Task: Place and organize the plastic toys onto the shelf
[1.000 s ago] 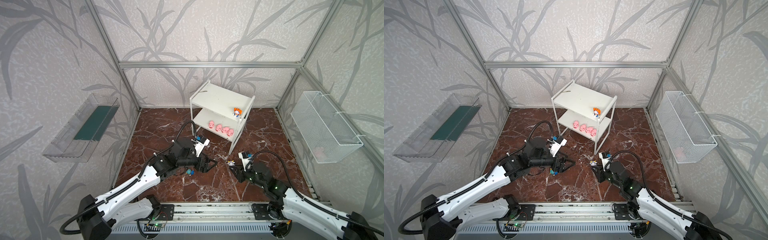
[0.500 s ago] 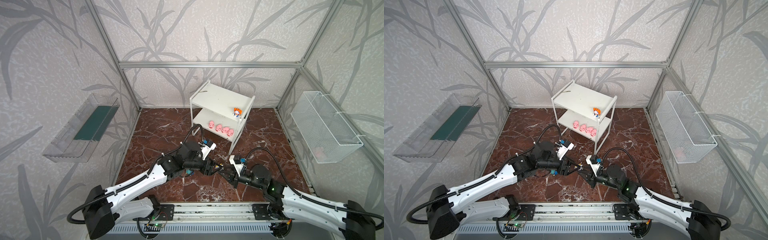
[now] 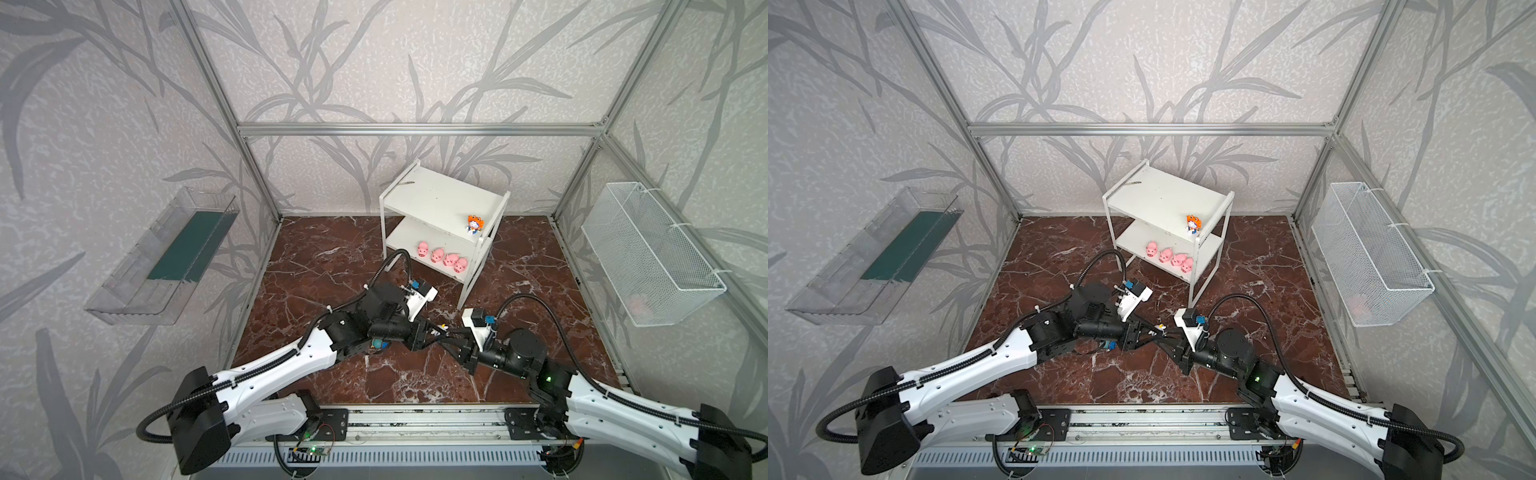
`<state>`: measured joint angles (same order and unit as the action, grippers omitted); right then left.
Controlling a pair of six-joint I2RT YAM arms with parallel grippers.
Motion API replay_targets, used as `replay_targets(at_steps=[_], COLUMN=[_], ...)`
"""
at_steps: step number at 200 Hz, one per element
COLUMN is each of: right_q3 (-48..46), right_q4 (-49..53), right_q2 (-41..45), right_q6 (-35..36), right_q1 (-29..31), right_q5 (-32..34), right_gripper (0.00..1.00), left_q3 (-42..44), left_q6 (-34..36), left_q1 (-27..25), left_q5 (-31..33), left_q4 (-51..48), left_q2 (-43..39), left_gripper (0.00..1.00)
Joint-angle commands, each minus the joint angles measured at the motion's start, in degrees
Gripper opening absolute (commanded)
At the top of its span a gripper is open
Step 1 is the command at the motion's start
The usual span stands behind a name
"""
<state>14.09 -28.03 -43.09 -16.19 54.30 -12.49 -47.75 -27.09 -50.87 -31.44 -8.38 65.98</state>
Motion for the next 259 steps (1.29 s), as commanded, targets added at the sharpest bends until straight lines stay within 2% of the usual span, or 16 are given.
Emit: replay_targets(at_steps=[1,27,59,90,119,136,165,184,224,259], right_q3=[2.5,2.5,2.4,2.7,2.6,3.9,10.9,14.6,15.7,17.4], right_q4=[-2.8,-1.9,-0.3,4.6,11.4,18.3,35.4,42.7,43.3,46.0], right_q2=[0.6,0.8,1.5,4.8,10.9,15.5,17.8,17.0,16.8,17.5], right_q6=[1.0,0.8,1.0,2.2,4.2,5.9,10.5,13.1,12.5,12.1], right_q1=[1.3,1.4,1.4,1.4,1.4,1.4,1.4,1.4,1.4,1.3], right_q5=[0.1,2.2,3.8,4.1,5.7,9.9,18.3,22.5,25.1,29.9], right_gripper=[0.19,0.23,0.44,0.68,0.79,0.86,0.92,0.93,0.95,0.96], left_q3=[-1.9,-2.3,-4.1,-10.1,-18.7,-24.7,-35.8,-42.6,-54.9,-65.1], left_q6=[-0.2,0.0,2.7,10.9,18.2,22.8,29.6,32.4,37.7,40.5], left_q1=[-0.3,-0.3,-0.3,0.6,4.0,5.4,6.7,7.8,8.6,9.0], left_q5=[-0.7,-0.3,1.5,5.7,6.9,8.2,11.4,11.5,13.8,14.3], left_q4=[1.1,0.7,-2.9,-12.7,-20.1,-23.7,-28.1,-29.6,-32.7,-36.3], left_q2=[1.3,1.2,0.5,0.4,2.1,4.4,9.7,13.5,21.5,27.8], left_gripper=[0.26,0.21,0.19,0.19,0.17,0.17,0.17,0.17,0.17,0.17])
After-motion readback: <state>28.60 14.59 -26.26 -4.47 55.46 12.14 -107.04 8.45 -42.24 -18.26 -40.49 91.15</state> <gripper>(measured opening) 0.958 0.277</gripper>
